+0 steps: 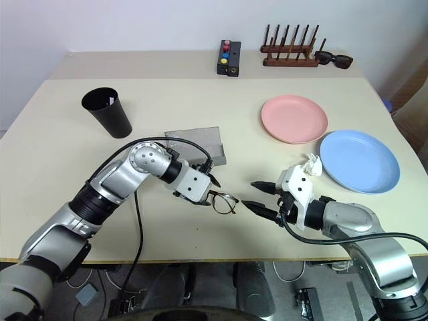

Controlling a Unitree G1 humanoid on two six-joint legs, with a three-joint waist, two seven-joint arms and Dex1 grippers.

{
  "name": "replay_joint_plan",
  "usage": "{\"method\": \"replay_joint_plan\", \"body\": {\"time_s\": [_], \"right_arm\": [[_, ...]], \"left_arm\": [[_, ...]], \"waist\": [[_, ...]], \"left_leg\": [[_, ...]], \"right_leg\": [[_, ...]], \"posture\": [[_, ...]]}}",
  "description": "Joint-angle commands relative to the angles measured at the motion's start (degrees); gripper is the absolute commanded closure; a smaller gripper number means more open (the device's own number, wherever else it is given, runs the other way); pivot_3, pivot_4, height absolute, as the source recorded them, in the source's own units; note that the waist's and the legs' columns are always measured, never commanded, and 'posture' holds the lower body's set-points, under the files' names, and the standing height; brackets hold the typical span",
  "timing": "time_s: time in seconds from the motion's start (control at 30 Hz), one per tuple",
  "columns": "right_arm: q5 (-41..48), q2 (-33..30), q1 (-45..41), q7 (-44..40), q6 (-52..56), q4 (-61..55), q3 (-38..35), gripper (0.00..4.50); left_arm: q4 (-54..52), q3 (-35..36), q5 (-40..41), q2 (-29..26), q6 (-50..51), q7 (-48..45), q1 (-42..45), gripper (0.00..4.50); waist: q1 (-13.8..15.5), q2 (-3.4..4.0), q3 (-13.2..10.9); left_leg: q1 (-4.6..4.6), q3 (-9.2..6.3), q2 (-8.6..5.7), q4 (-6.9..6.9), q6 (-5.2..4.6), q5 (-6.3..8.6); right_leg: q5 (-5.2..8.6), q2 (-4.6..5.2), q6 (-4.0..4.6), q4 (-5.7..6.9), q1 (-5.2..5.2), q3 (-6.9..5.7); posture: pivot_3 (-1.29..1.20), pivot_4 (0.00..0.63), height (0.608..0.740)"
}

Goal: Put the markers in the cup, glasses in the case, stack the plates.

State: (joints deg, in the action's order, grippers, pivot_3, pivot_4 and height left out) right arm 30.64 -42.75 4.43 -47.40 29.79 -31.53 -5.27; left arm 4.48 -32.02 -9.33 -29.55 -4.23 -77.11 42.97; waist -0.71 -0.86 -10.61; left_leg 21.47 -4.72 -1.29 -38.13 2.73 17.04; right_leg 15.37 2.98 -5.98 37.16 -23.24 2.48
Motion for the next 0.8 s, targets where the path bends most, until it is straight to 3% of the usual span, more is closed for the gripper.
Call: {"method": "replay_joint_plan", "body": {"time_s": [0.03,0.1,0.23,0.3,0.33,0.8], "right_arm": [[-0.1,0.5,-0.8,0.0,-1.3,-0.3,-0.1,1.97],[-0.2,0.7,-0.9,0.1,-1.3,-0.3,0.0,1.97],[-0.4,1.0,-1.3,0.4,-1.0,-0.6,0.3,1.97],[-0.5,1.1,-1.4,0.6,-0.9,-0.7,0.4,1.97],[-0.5,1.2,-1.4,0.7,-0.9,-0.8,0.4,1.97],[-0.4,1.4,-1.9,1.2,-0.7,-1.1,0.5,1.97]], "left_arm": [[-0.3,0.7,0.1,-0.3,-0.1,0.0,0.9,1.85],[0.0,0.9,0.0,0.1,0.8,0.3,1.2,1.85],[0.2,0.6,-0.7,0.5,1.2,1.0,1.2,3.14],[0.2,0.4,-0.8,0.5,1.4,0.9,1.1,3.14],[0.1,0.4,-0.9,0.6,1.2,1.2,1.0,3.88],[0.3,0.3,-2.1,0.1,0.0,2.7,0.9,3.88]], "waist": [[0.0,0.0,0.0],[0.0,0.0,0.0],[0.0,0.0,0.0],[0.0,0.0,0.0],[0.0,0.0,0.0],[0.0,0.01,0.0]], "left_leg": [[0.0,0.0,0.0,0.0,0.0,0.0],[0.0,-0.01,0.0,0.0,0.0,0.0],[0.0,0.0,0.0,0.0,0.0,0.0],[0.0,0.0,0.0,-0.01,0.0,0.0],[-0.01,0.0,0.0,-0.01,0.0,0.0],[-0.04,-0.01,0.0,-0.03,0.0,0.0]], "right_leg": [[0.0,0.0,0.0,0.0,0.0,0.0],[0.0,0.0,0.0,0.0,0.0,0.0],[0.0,0.0,0.0,0.0,0.0,0.0],[0.0,0.0,0.0,0.0,0.0,0.0],[0.0,0.0,0.0,0.0,0.01,0.0],[0.0,0.0,0.0,0.01,0.05,0.0]], "posture": [[0.0,0.15,0.735],[0.0,0.15,0.735],[0.0,0.15,0.735],[0.0,0.15,0.735],[0.0,0.15,0.735],[0.0,0.15,0.735]]}}
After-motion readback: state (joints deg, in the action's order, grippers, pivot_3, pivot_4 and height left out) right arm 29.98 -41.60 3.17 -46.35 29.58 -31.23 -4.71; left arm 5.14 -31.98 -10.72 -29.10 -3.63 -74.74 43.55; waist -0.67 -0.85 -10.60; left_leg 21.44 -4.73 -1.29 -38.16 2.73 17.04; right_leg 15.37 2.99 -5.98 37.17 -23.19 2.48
